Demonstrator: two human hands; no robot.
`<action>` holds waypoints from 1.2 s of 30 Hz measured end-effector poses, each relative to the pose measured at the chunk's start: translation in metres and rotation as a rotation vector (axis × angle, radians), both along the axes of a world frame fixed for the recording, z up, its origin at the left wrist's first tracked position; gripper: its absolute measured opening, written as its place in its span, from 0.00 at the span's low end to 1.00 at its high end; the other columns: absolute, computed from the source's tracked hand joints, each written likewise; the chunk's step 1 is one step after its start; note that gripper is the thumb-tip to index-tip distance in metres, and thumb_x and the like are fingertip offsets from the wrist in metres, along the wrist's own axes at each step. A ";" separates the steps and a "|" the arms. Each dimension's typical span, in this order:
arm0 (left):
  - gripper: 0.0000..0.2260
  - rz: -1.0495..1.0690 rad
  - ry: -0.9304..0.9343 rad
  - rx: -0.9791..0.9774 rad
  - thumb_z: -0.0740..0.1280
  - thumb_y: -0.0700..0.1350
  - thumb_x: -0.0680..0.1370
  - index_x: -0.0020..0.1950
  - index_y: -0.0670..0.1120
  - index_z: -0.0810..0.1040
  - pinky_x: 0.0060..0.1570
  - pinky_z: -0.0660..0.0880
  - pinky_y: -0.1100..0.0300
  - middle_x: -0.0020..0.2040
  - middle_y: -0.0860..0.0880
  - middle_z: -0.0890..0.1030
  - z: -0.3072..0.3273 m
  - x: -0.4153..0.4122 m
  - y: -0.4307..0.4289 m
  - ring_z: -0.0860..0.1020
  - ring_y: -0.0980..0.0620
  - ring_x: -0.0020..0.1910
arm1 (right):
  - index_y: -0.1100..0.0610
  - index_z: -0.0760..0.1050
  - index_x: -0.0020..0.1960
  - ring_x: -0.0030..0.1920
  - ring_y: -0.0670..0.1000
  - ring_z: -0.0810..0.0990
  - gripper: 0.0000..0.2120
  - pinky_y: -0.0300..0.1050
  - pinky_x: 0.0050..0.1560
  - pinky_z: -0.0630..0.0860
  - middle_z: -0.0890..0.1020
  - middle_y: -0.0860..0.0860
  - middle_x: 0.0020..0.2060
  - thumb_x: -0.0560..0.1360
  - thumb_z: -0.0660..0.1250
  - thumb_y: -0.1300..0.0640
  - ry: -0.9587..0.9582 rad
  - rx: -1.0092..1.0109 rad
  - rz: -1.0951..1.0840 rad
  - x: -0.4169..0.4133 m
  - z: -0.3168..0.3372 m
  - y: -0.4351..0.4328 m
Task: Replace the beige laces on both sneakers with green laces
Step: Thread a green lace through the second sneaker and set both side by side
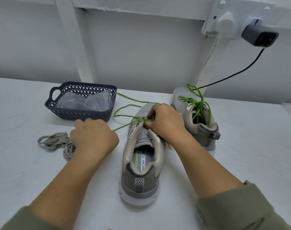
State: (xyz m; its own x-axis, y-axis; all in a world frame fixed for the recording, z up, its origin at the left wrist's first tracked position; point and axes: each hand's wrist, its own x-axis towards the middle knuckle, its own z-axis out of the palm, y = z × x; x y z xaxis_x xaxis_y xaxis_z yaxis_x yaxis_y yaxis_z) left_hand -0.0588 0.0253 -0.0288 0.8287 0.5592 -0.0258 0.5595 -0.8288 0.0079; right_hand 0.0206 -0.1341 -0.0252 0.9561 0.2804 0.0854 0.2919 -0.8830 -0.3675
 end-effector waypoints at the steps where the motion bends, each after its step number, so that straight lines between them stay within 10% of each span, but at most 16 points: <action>1: 0.20 -0.006 0.007 0.003 0.60 0.51 0.76 0.66 0.44 0.71 0.55 0.68 0.51 0.64 0.43 0.72 0.003 -0.002 -0.004 0.66 0.41 0.64 | 0.46 0.77 0.47 0.54 0.51 0.76 0.09 0.49 0.53 0.70 0.79 0.46 0.49 0.69 0.72 0.46 0.003 -0.001 -0.001 0.000 0.000 0.000; 6: 0.13 -0.555 -0.316 -0.126 0.64 0.54 0.79 0.62 0.56 0.78 0.53 0.68 0.52 0.58 0.52 0.78 -0.003 0.026 -0.019 0.69 0.46 0.58 | 0.46 0.78 0.47 0.54 0.51 0.77 0.08 0.49 0.52 0.70 0.79 0.46 0.49 0.70 0.71 0.47 0.010 0.002 0.006 -0.001 0.001 0.003; 13: 0.17 -0.015 0.112 -0.062 0.60 0.46 0.77 0.66 0.45 0.70 0.58 0.69 0.51 0.66 0.42 0.72 -0.002 0.005 0.000 0.66 0.41 0.65 | 0.46 0.77 0.47 0.53 0.51 0.77 0.08 0.49 0.54 0.73 0.80 0.46 0.49 0.69 0.72 0.46 0.040 0.026 -0.010 0.001 -0.001 0.000; 18: 0.12 -0.513 -0.331 -0.105 0.64 0.53 0.79 0.61 0.54 0.78 0.53 0.68 0.52 0.58 0.51 0.78 -0.005 0.026 -0.020 0.69 0.46 0.58 | 0.46 0.77 0.45 0.53 0.52 0.77 0.07 0.49 0.54 0.73 0.80 0.46 0.48 0.69 0.71 0.47 0.047 0.029 -0.016 -0.002 0.001 0.001; 25: 0.14 -0.064 0.151 -0.021 0.63 0.45 0.75 0.60 0.47 0.75 0.50 0.70 0.54 0.60 0.44 0.77 -0.003 -0.001 0.010 0.72 0.44 0.60 | 0.47 0.77 0.49 0.54 0.53 0.76 0.11 0.50 0.54 0.73 0.79 0.48 0.51 0.69 0.72 0.45 0.043 0.038 -0.043 -0.001 -0.001 -0.002; 31: 0.14 -0.525 -0.305 -0.242 0.65 0.51 0.78 0.63 0.54 0.77 0.56 0.72 0.49 0.56 0.50 0.81 -0.004 0.027 -0.013 0.72 0.46 0.59 | 0.46 0.76 0.45 0.53 0.52 0.77 0.07 0.50 0.53 0.75 0.79 0.48 0.50 0.69 0.71 0.48 0.047 0.059 -0.041 -0.002 0.000 0.002; 36: 0.05 -0.393 -0.173 -0.198 0.62 0.50 0.77 0.47 0.52 0.78 0.48 0.72 0.54 0.48 0.50 0.81 -0.016 0.022 0.004 0.73 0.47 0.53 | 0.46 0.77 0.45 0.52 0.51 0.77 0.09 0.48 0.52 0.75 0.79 0.47 0.49 0.68 0.73 0.46 0.067 0.093 -0.040 -0.002 0.000 -0.001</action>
State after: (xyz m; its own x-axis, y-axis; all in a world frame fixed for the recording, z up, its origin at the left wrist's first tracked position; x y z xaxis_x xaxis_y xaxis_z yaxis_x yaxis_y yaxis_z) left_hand -0.0365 0.0294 -0.0446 0.9782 0.2000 0.0565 0.1798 -0.9508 0.2522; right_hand 0.0186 -0.1347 -0.0257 0.9707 0.2362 0.0444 0.2292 -0.8547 -0.4658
